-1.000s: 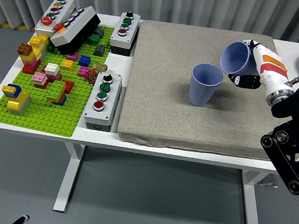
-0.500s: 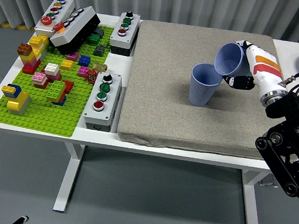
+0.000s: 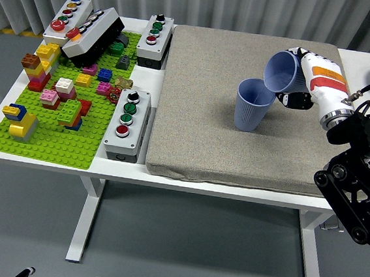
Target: Pick cup pour cup place
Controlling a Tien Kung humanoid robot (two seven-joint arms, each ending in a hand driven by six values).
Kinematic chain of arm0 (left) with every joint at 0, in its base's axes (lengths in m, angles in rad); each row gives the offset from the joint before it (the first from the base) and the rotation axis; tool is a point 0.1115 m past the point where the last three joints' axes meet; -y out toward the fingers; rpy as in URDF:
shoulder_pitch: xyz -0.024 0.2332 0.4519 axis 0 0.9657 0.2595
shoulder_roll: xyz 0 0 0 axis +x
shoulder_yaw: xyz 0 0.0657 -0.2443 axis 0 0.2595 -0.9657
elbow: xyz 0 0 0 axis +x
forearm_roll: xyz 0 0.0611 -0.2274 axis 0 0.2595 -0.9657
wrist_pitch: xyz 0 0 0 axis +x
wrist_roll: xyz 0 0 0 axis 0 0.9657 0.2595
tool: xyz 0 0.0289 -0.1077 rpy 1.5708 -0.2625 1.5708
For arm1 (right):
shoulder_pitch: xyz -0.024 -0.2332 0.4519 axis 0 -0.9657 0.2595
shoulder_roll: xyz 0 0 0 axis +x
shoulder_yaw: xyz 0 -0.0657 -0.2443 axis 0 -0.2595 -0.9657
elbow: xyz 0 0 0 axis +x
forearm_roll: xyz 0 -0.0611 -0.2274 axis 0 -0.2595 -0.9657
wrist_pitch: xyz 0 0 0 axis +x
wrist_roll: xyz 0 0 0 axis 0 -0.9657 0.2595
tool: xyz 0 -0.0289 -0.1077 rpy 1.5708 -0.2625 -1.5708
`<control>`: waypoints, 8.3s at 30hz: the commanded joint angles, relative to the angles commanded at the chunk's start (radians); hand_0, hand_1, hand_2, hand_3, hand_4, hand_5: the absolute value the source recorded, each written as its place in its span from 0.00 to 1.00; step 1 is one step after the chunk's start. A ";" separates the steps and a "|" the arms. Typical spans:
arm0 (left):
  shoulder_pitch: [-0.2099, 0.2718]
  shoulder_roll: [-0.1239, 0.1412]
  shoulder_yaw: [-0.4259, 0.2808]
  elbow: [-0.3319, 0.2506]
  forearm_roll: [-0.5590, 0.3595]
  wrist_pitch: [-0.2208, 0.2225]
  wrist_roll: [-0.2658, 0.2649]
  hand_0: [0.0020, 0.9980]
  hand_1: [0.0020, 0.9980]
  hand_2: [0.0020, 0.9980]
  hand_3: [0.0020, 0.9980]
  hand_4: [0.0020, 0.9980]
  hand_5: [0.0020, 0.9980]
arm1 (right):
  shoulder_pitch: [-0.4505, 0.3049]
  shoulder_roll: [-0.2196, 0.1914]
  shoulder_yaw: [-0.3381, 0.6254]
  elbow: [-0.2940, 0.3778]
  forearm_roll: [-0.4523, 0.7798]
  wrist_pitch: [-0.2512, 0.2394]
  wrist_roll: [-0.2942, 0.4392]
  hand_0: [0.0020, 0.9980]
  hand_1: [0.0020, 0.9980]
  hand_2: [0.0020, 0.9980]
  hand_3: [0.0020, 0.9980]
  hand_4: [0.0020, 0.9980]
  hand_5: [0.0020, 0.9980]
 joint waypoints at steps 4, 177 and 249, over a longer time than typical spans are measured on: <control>-0.002 0.000 -0.001 0.000 0.000 0.000 0.000 0.84 0.81 0.88 0.79 0.63 1.00 | 0.005 -0.005 -0.006 0.000 -0.009 0.000 -0.003 0.79 0.67 0.56 0.69 0.80 0.21; -0.006 0.003 -0.018 0.000 0.017 0.001 0.004 0.84 0.81 0.88 0.79 0.63 1.00 | 0.154 -0.133 -0.289 0.031 -0.132 -0.030 -0.084 0.84 0.68 0.55 0.64 0.75 0.07; 0.002 -0.006 0.004 0.000 0.005 -0.003 0.003 0.84 0.81 0.88 0.79 0.63 1.00 | -0.076 -0.048 0.318 -0.180 1.286 0.014 0.222 0.84 0.68 0.55 0.64 0.74 0.06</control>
